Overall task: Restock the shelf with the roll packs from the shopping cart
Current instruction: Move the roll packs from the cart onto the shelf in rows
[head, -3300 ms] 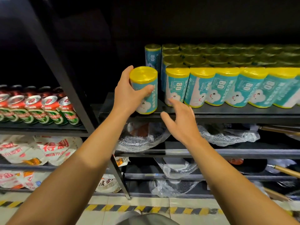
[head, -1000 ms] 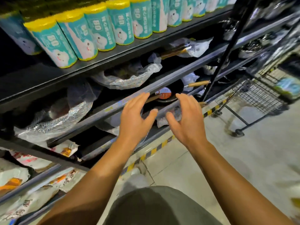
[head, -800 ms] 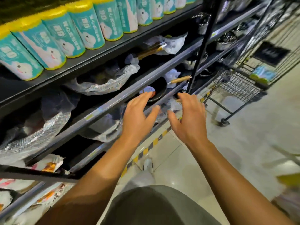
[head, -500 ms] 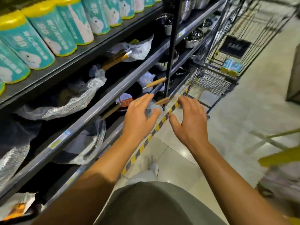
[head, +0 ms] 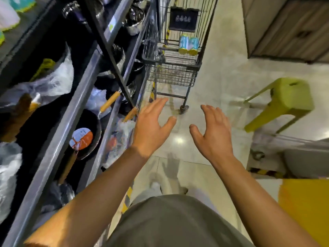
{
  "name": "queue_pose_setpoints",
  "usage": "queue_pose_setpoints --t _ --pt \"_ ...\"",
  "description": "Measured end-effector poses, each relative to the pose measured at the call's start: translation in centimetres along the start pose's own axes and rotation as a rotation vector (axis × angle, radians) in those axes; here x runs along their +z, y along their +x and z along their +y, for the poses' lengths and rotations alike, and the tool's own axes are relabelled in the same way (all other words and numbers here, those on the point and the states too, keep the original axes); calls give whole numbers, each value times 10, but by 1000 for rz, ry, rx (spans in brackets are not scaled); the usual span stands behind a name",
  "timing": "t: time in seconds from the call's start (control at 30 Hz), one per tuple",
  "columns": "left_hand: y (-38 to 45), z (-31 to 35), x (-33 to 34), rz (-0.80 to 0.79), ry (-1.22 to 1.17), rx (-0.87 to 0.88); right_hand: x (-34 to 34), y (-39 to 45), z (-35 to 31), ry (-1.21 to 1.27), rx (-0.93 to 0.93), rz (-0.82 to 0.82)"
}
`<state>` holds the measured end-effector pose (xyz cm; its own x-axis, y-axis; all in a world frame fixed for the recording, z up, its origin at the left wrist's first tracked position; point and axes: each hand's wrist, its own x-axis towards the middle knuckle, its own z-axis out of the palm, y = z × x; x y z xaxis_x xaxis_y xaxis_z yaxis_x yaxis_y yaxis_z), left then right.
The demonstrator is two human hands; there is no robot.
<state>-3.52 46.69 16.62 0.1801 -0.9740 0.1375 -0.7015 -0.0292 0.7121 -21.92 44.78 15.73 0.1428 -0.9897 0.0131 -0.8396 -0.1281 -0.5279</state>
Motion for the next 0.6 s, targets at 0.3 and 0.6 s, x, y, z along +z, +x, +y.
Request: queue_pose_setpoints --t 0.3,0.6 --pt "102 51 94 -42 3 27 -35 103 92 22 70 15" --pt "179 98 167 -1 68 -69 -88 223 160 -26 -85 -54"
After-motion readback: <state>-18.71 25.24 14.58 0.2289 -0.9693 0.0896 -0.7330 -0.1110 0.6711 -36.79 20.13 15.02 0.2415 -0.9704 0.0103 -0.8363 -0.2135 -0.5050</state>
